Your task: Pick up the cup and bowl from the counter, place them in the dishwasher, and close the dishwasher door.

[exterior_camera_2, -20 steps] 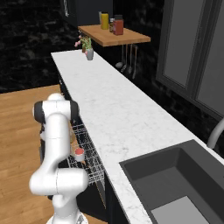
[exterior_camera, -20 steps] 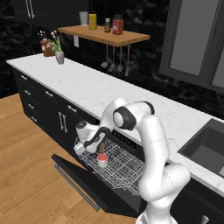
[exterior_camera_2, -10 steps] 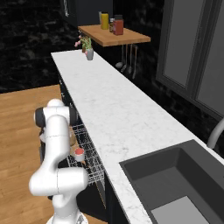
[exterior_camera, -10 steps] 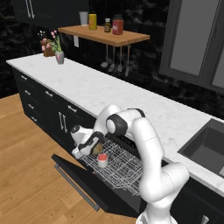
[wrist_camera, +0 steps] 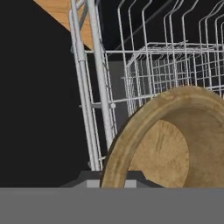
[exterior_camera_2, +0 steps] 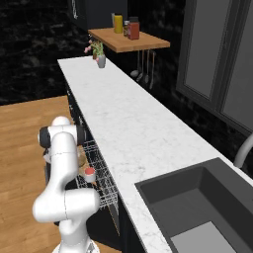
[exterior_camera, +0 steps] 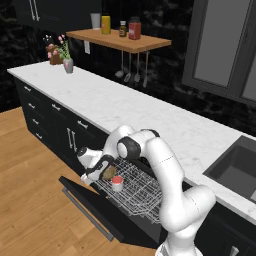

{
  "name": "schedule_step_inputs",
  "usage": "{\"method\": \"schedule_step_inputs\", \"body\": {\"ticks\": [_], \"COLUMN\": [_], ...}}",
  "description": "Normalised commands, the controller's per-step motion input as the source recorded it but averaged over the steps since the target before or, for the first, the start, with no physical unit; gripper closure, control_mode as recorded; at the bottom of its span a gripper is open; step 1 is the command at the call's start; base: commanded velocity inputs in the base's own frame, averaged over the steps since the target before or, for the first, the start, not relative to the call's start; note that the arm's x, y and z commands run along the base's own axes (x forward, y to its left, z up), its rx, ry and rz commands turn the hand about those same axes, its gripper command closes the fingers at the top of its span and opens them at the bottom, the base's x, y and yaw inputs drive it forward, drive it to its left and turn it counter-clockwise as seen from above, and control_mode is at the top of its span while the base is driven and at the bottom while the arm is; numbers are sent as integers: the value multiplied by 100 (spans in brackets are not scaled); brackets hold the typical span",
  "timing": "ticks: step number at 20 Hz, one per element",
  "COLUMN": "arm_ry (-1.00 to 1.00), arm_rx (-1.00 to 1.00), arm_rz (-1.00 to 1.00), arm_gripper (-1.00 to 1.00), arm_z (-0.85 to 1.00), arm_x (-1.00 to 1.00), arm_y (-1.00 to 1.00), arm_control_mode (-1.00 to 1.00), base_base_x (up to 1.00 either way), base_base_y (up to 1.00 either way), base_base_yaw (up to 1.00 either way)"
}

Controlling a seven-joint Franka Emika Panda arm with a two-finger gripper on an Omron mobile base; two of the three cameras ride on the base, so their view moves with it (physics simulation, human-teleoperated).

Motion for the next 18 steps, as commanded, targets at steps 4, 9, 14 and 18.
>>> {"method": "schedule_step_inputs", "body": {"ticks": [4, 9, 14, 18], "arm_ry": [-11, 0, 0, 2], "arm_rx": [0, 0, -3, -10], "arm_rz": [0, 0, 2, 5], "arm_gripper": [100, 100, 100, 100], "arm_z": [12, -6, -40, -58], "arm_x": [0, 29, 30, 18], "arm_y": [-15, -29, -4, 0], "arm_control_mode": [-100, -100, -100, -100], "base_base_x": [0, 0, 0, 0], "base_base_y": [0, 0, 0, 0], "base_base_yaw": [0, 0, 0, 0]}}
